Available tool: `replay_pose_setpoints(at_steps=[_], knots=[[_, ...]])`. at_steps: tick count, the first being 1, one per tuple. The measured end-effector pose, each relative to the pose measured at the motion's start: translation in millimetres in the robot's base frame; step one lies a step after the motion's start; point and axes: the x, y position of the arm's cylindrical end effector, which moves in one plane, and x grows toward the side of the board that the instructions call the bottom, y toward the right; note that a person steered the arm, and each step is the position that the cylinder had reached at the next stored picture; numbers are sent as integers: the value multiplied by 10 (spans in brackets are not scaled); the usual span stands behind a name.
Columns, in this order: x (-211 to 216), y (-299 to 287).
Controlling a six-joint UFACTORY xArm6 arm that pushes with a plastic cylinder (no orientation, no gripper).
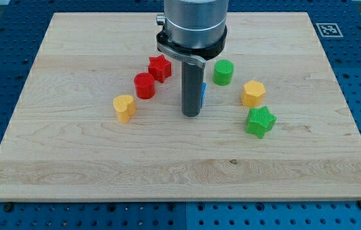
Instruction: Point your arm at the yellow hexagon
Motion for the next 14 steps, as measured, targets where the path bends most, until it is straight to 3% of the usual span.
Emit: replay_pose_setpoints(at_steps=[2, 3, 5, 6, 7, 9, 10, 14], knots=[[1019, 734], [1249, 976], [1254, 1007], [1287, 1628], [1178, 2235], [-81, 2257], [-290, 2178], [-293, 1485]])
